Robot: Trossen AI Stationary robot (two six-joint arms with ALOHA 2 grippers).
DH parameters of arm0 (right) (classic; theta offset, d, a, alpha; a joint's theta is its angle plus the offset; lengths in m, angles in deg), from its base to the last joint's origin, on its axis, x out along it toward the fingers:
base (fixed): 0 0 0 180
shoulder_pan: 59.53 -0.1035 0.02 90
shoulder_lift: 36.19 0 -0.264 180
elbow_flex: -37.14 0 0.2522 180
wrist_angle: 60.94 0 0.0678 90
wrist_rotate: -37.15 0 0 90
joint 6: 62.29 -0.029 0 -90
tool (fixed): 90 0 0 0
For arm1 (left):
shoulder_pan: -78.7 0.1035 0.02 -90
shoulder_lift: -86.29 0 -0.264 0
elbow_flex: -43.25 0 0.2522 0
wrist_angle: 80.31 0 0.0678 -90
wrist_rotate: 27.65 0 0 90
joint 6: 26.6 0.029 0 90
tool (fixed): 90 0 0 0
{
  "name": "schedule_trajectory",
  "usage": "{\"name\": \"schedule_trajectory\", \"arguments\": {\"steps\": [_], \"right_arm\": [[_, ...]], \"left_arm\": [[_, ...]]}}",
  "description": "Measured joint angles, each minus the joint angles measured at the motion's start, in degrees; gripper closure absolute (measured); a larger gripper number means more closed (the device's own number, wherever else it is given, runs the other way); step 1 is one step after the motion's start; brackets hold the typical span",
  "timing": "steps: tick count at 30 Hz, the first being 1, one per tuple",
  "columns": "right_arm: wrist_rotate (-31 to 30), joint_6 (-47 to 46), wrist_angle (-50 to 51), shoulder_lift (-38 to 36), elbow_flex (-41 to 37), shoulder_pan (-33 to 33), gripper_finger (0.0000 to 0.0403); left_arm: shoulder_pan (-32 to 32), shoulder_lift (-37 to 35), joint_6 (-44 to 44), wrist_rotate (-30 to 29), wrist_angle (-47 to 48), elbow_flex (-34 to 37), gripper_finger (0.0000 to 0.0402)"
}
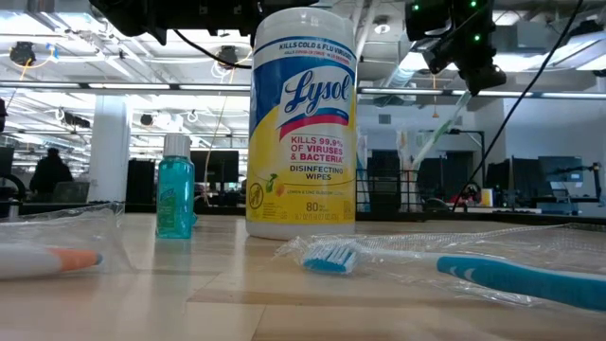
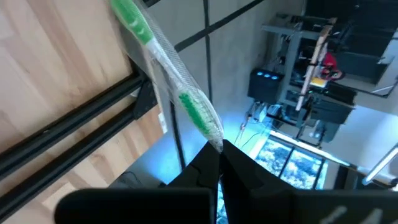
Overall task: Pick & Place toothbrushing station
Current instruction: Put the green toothbrush into the black mesh organizer
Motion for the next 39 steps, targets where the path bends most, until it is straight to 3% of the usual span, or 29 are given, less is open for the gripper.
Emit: {"name": "schedule_trajectory", "arguments": {"steps": [9, 20, 39], "right_arm": [[-1.05, 6.58, -2.35, 3.57, 0.56, 0.98, 0.0403], [-6.38, 6.84, 3.79, 12.47, 7.88, 0.93, 0.0403], [-6.56, 11.07, 3.32, 13.15, 11.21, 0.9, 0.0403]], "left_arm": [[0.0, 0.0, 0.0, 0.0, 0.02, 0.0, 0.0243], [0.0, 0.0, 0.0, 0.0, 1.11, 0.02, 0.0243], [1.14, 0.0, 1.12, -0.01, 2.61, 0.02, 0.0243]]}}
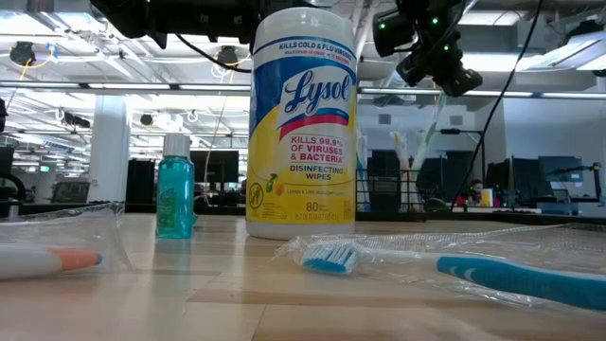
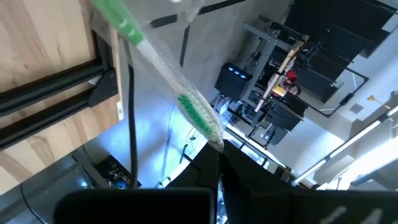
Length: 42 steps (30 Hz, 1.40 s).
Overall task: Pick & Place toothbrushing station
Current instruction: Put the green toothbrush into the black mesh organizer
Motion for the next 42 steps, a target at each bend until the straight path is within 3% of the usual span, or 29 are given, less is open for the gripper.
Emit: {"name": "schedule_trajectory", "arguments": {"steps": [18, 33, 42], "right_arm": [[3.47, 2.7, -4.15, -0.06, -0.11, 0.04, 0.0403], [3.18, 4.41, -6.12, 8.14, -0.13, 0.76, 0.0403], [3.42, 2.42, -7.86, 7.63, -0.1, 1.39, 0.0403]], "left_arm": [[0.0, 0.0, -0.03, 0.01, 0.35, 0.0, 0.0243], [0.0, 0.0, -0.05, 0.03, 0.91, 0.0, 0.0243], [0.0, 0.0, -0.05, 0.03, 0.93, 0.0, 0.0243]]}}
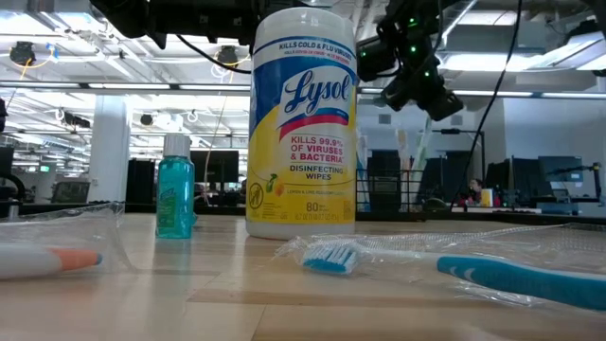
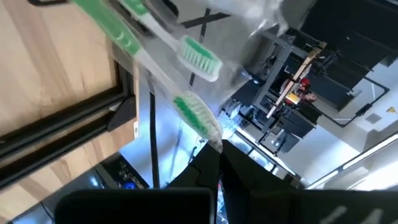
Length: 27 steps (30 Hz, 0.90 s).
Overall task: Pick & Place toothbrushing station
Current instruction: Put the green toothbrush into the black mesh organizer, then put the bottom blue mouthwash into the black mesh organizer
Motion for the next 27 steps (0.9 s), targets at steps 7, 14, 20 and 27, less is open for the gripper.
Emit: {"name": "schedule_trajectory", "arguments": {"steps": [7, 14, 20, 27], "right_arm": [[3.07, -0.14, -0.25, 0.72, -0.01, -0.53, 0.0403], [4.5, -1.41, -0.77, 0.6, -0.01, -2.05, 0.0403], [7.42, -0.65, -1.87, 0.59, -0.01, -3.15, 0.0389], [7.11, -0.56, -1.89, 0.59, -0.01, -3.29, 0.032]], "left_arm": [[0.0, 0.0, -0.01, 0.0, 0.0, 0.0, 0.0243], [0.0, 0.0, -0.01, -0.01, 0.02, 0.0, 0.0243], [0.0, 0.0, 0.0, -0.01, 0.03, 0.0, 0.0243], [0.0, 0.0, -0.02, -0.02, 0.07, 0.0, 0.0243]]}}
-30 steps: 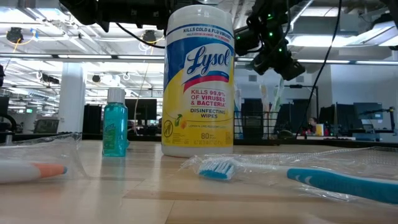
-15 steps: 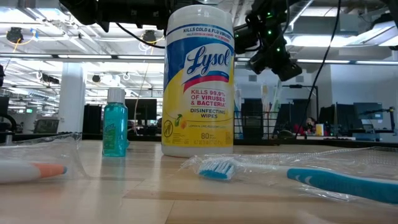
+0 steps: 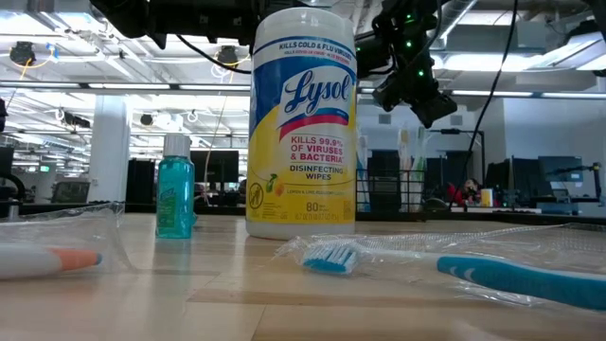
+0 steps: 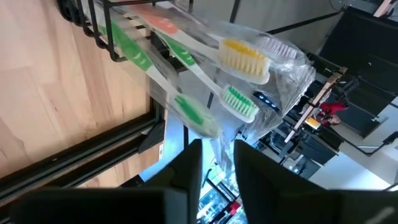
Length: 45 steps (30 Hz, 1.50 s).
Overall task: Pick & Place toothbrushing station
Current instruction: Put the bottom blue mouthwash into the black mesh organizer
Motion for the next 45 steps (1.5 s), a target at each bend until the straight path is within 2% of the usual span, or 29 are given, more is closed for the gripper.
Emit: {"name": "schedule_trajectory", "arguments": {"steps": [6, 13, 22, 28, 33, 35, 45], "right_arm": [[0.0, 0.0, -1.75, 0.0, 1.0, 0.01, 0.0274], [1.16, -2.01, -2.51, -0.07, 9.83, -0.92, 0.0257], [13.3, -8.73, -3.03, -0.07, 15.64, -3.19, 0.0264], [17.39, -9.97, -4.19, -0.09, 15.76, -5.36, 0.0271], [17.79, -11.63, -4.27, -0.11, 15.76, -7.06, 0.0276], [18.15, -12.43, -4.21, -0.11, 15.76, -7.7, 0.0276], [18.68, -13.51, -6.92, -0.13, 15.76, -10.29, 0.0276]], "left_arm": [[0.0, 0.0, 0.02, 0.0, 0.01, 0.0, 0.0243], [0.0, 0.0, 0.02, 0.0, 0.06, 0.0, 0.0243], [0.0, 0.0, 0.0, 0.0, 3.53, 0.0, 0.0243], [0.0, -0.17, 0.0, 0.0, 5.3, 0.0, 0.0243], [-0.04, -3.6, -0.03, 0.44, 10.4, 0.83, 0.0243], [-0.28, -5.37, -0.05, 0.52, 9.52, 1.94, 0.0243], [-2.74, -17.77, -2.19, 0.78, 9.97, 13.32, 0.0243]]}}
